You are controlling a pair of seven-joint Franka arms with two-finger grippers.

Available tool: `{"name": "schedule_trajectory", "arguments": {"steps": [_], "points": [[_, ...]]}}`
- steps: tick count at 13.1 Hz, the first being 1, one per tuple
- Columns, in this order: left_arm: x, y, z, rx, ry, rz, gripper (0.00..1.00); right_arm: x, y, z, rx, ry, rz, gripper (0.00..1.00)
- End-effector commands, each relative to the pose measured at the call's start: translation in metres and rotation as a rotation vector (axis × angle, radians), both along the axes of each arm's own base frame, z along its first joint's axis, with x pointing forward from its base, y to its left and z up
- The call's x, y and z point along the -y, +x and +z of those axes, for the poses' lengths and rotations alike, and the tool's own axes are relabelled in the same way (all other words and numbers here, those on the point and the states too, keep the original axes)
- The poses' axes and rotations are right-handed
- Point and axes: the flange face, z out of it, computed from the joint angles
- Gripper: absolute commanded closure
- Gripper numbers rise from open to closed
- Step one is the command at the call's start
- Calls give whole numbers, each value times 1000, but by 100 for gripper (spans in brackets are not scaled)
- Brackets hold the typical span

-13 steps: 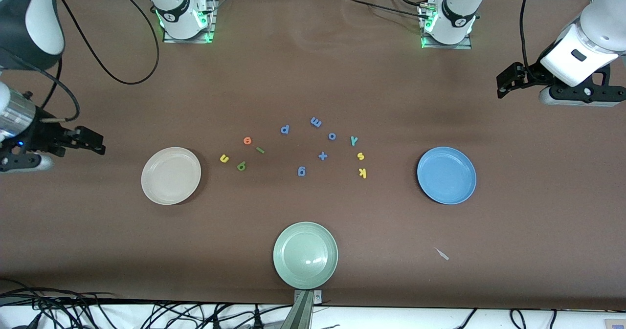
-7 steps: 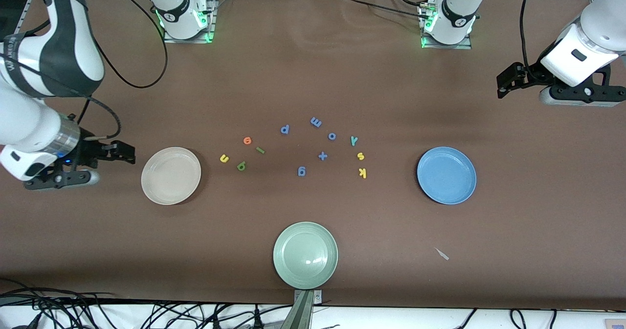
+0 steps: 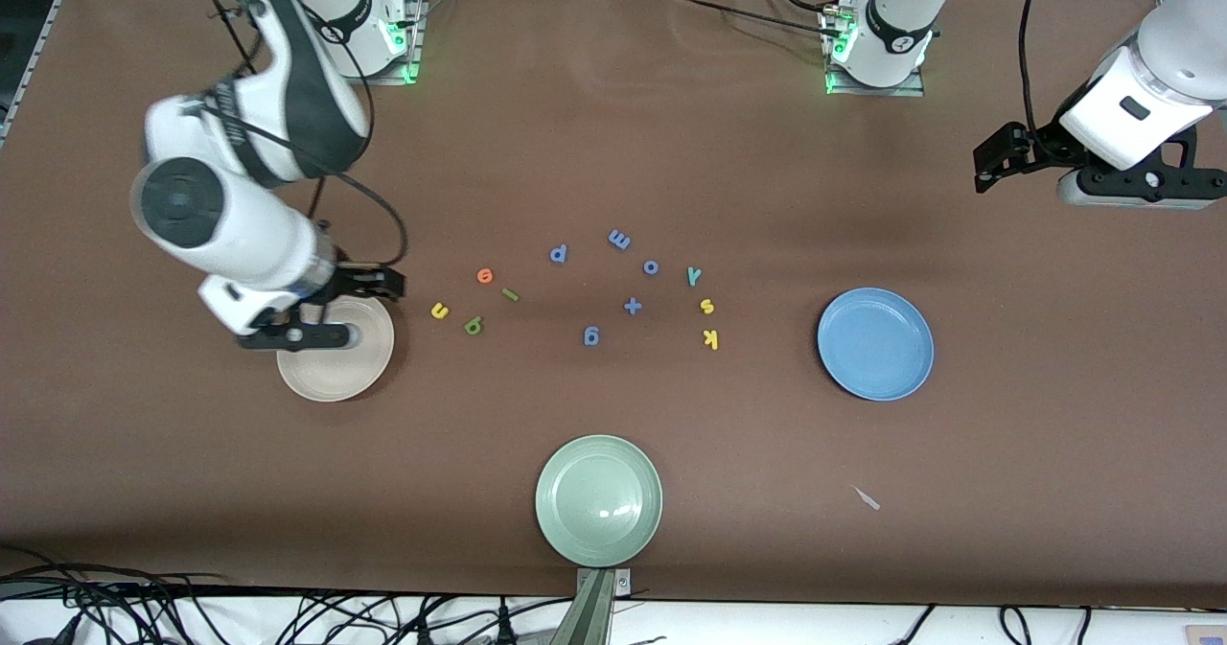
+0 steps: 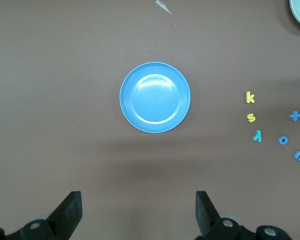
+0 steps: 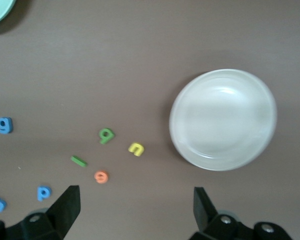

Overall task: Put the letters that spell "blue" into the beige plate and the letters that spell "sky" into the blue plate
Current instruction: 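Reach the right gripper to yellow u while the left gripper reaches yellow s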

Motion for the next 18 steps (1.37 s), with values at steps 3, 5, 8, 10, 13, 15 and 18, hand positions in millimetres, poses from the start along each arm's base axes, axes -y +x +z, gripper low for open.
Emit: {"name": "schedule_trajectory", "arguments": {"steps": [3,5,8,10,13,15,18], "points": [[8,15,-27,-68,-7,-22,0,-10,-5,-78,-13,-5,-119,0],[20,19,-45,-103,-4,-41,0,-6,-2,-106,-45,1,-166,0],[58,30,-96,-190,1,-102,0,6,5,-130,-102,110,-271,0],[85,36,-133,-242,5,-116,0,4,-1,-146,-115,103,-278,0],[130,46,-185,-244,5,-42,0,11,-24,-184,-93,96,-294,0],[165,54,-232,-220,-3,8,0,16,-39,-203,-81,87,-294,0],[225,46,-302,-190,17,65,0,17,-48,-214,-83,79,-290,2]]}}
